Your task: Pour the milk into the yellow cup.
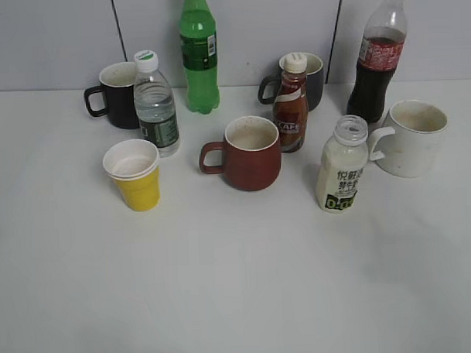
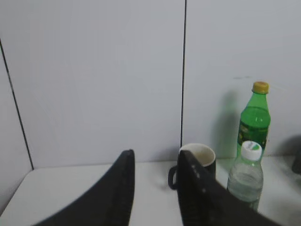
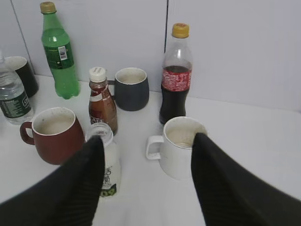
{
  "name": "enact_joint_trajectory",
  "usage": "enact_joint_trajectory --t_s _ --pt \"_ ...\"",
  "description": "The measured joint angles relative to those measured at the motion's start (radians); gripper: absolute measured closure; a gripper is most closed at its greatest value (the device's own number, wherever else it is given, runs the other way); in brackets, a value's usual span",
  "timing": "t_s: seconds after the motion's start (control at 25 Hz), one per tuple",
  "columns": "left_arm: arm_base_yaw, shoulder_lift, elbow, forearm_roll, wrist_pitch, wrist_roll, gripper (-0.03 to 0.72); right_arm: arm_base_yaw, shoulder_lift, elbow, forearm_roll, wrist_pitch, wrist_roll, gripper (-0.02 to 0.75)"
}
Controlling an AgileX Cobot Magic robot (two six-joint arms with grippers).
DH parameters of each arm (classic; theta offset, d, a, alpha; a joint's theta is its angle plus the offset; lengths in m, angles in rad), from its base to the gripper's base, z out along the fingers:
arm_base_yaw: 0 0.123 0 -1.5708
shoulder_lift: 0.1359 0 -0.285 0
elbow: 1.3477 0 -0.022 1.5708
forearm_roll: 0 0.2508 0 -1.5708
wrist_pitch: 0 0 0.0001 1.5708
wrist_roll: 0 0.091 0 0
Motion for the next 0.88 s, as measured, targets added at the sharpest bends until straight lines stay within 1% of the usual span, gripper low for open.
enact_joint_trajectory --t_s 0.12,0.16,0.2,0.28,0.4,0.44,0.56,0.64,0.68,0.72,0.8,0.84,0.88 --pt "0.000 0.203 0.000 -0.001 -0.234 0.000 0.447 0.039 0.143 0.002 0.000 -0.131 -0.001 0.298" --pt "0.000 0.310 0.000 -0.001 -0.300 0.000 0.447 0.049 0.194 0.003 0.000 -0.176 -0.001 0.298" --pt "-0.001 0.322 0.000 -0.001 -0.317 0.000 0.447 0.058 0.244 0.003 0.002 -0.214 0.000 0.298" --pt "-0.002 0.479 0.002 -0.001 -0.422 0.000 0.447 0.073 0.341 0.003 0.011 -0.316 0.006 0.298" --pt "-0.011 0.634 0.002 -0.002 -0.487 0.000 0.447 0.109 0.474 0.005 0.011 -0.485 0.031 0.297" --pt "-0.022 0.698 0.002 -0.003 -0.509 0.000 0.447 0.123 0.511 0.005 0.011 -0.533 0.035 0.297" --pt "-0.055 0.793 0.002 -0.003 -0.551 0.000 0.447 0.179 0.656 0.005 0.011 -0.669 0.043 0.297" --pt "-0.094 0.882 0.008 -0.001 -0.595 0.000 0.447 0.210 0.740 0.005 0.011 -0.725 0.045 0.297" --pt "-0.094 0.882 0.008 -0.001 -0.595 0.000 0.447 0.224 0.781 0.008 0.011 -0.754 0.045 0.297" --pt "-0.126 0.943 0.036 0.002 -0.689 0.000 0.447 0.233 0.819 0.016 0.010 -0.789 0.045 0.297" --pt "-0.126 0.943 0.036 0.002 -0.689 0.000 0.447 0.248 0.877 0.050 0.010 -0.879 0.045 0.297" --pt "-0.153 1.032 0.140 0.027 -0.930 0.000 0.447 0.250 0.900 0.075 0.007 -0.936 0.045 0.297" --pt "-0.153 1.032 0.140 0.027 -0.930 0.000 0.447 0.252 0.925 0.097 0.005 -0.992 0.045 0.297"
